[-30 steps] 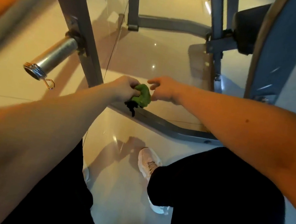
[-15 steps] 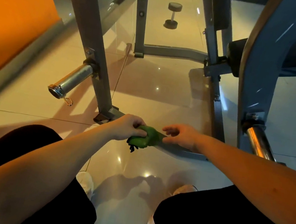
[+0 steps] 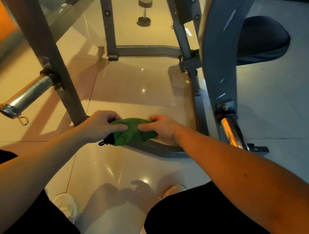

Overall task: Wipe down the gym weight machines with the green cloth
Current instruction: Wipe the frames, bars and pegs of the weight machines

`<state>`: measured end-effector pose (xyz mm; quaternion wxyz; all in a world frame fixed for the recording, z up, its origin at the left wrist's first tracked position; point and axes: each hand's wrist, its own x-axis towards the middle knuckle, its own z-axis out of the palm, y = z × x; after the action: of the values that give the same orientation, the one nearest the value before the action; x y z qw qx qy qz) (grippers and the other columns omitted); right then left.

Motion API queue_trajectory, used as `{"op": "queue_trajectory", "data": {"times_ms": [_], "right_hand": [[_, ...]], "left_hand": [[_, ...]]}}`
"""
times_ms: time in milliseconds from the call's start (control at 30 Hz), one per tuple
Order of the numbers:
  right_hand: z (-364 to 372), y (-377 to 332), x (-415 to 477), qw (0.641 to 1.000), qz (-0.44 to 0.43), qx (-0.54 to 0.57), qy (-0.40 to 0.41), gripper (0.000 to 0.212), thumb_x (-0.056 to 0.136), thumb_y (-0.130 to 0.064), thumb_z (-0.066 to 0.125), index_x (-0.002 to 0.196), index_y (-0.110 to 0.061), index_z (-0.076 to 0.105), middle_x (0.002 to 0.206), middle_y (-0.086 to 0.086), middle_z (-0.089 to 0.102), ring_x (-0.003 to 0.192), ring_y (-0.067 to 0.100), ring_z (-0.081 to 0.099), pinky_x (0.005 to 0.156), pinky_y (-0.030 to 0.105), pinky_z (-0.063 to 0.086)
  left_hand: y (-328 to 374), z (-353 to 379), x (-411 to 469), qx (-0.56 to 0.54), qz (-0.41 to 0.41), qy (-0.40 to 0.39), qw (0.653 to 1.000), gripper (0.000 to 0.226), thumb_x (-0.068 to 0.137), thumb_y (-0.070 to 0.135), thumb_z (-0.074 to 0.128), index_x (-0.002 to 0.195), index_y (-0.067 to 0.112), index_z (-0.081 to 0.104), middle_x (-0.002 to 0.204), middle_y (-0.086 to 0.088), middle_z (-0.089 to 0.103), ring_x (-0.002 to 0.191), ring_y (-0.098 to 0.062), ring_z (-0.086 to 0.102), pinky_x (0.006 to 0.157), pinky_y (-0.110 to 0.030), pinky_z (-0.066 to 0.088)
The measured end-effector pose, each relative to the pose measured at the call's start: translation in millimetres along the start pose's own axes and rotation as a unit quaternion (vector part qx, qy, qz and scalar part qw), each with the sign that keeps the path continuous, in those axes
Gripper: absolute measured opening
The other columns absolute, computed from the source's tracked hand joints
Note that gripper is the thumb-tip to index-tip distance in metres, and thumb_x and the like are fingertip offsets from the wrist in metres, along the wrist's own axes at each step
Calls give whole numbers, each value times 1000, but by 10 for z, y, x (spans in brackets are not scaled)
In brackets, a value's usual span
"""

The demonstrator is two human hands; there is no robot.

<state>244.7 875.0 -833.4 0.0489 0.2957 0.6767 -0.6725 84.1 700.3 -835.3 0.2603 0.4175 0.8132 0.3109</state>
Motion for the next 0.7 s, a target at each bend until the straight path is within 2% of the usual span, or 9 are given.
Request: {"op": "queue_trajectory", "data": {"times_ms": [100, 167, 233, 367, 500, 600, 700], "right_hand": [[-54, -81, -52, 994, 14, 105, -2, 10, 92, -6, 69, 100, -7, 62, 111, 18, 69, 105, 30, 66, 100, 44, 53], [-100, -101, -81, 987, 12, 162, 1, 18, 93, -6, 63, 111, -5, 63, 123, 23, 67, 114, 37, 66, 104, 49, 52], [-165, -114, -155, 979, 10, 205, -7, 25, 94, -5, 55, 118, -2, 62, 124, 26, 66, 114, 38, 65, 102, 50, 53], [-322, -135, -344, 977, 0, 214, 8, 15, 94, 2, 47, 102, -6, 57, 107, 19, 64, 96, 31, 65, 87, 42, 58], [-479, -112, -504, 970, -14, 242, 22, 14, 99, -3, 56, 112, -8, 56, 115, 19, 64, 105, 33, 65, 95, 46, 57], [-587, -72, -622, 963, -22, 264, 44, 13, 102, -10, 57, 115, -11, 59, 116, 16, 65, 107, 29, 65, 91, 41, 59], [-666, -134, -674, 957, -39, 282, 49, 25, 101, -14, 60, 127, -12, 58, 128, 18, 63, 118, 31, 62, 87, 39, 60]], "left_hand": [[61, 40, 11, -17, -7, 11, 1000, 17, 91, 36, 75, 95, 20, 71, 88, 0, 73, 84, -16, 70, 76, -33, 60], [162, 31, 41, -2, 12, 8, 1000, 14, 92, 34, 74, 97, 21, 71, 90, 2, 72, 87, -13, 67, 79, -29, 55], [296, 21, 89, -9, 25, -4, 1000, 10, 93, 32, 73, 97, 22, 70, 92, 4, 70, 88, -9, 64, 77, -25, 47], [526, 89, 236, 4, 42, -7, 999, 8, 94, 27, 72, 100, 22, 70, 97, 3, 68, 92, -13, 61, 81, -33, 45], [701, 193, 315, 10, 42, -4, 999, 8, 94, 26, 72, 102, 26, 73, 97, -1, 68, 92, -20, 61, 76, -32, 46], [858, 258, 324, -5, 54, -13, 998, 6, 96, 24, 70, 98, 22, 75, 94, 0, 72, 87, -23, 67, 74, -33, 55], [1019, 274, 271, -14, 71, -16, 997, 11, 99, 28, 64, 104, 22, 72, 96, 0, 72, 85, -19, 71, 78, -37, 61]]}}
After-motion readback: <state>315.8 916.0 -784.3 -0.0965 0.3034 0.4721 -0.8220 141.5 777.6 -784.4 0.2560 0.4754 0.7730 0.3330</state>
